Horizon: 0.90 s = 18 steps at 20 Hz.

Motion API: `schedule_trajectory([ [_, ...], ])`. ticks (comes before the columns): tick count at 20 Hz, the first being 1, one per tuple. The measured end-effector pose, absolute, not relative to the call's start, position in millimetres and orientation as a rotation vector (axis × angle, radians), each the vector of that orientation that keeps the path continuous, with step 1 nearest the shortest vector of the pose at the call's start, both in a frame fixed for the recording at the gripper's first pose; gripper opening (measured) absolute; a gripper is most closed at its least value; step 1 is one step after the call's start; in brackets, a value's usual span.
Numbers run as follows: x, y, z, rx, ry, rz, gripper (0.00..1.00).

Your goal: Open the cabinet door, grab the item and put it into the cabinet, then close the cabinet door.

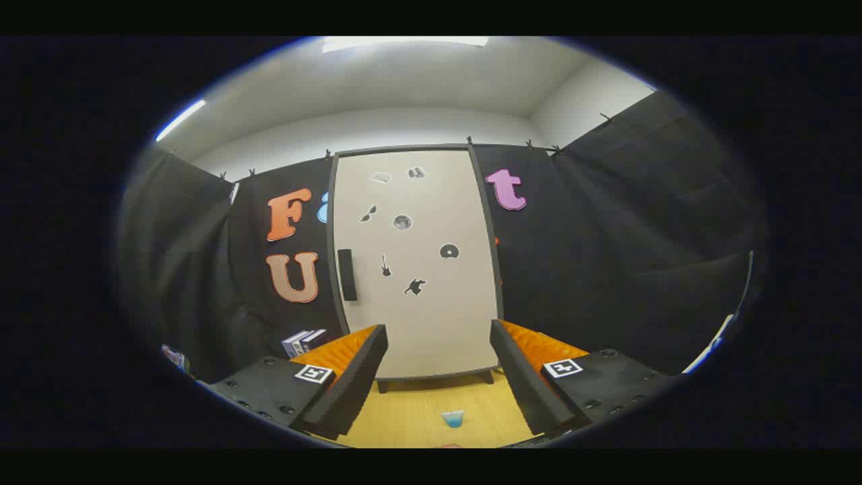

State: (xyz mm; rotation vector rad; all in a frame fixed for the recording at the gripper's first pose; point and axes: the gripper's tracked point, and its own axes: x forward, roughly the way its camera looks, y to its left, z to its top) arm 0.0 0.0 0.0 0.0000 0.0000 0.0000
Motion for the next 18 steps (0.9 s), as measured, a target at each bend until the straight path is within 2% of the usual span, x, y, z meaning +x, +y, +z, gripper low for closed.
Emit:
schedule_trajectory([
  [18,16,16,0,0.01,0.003,0.036,0.98],
])
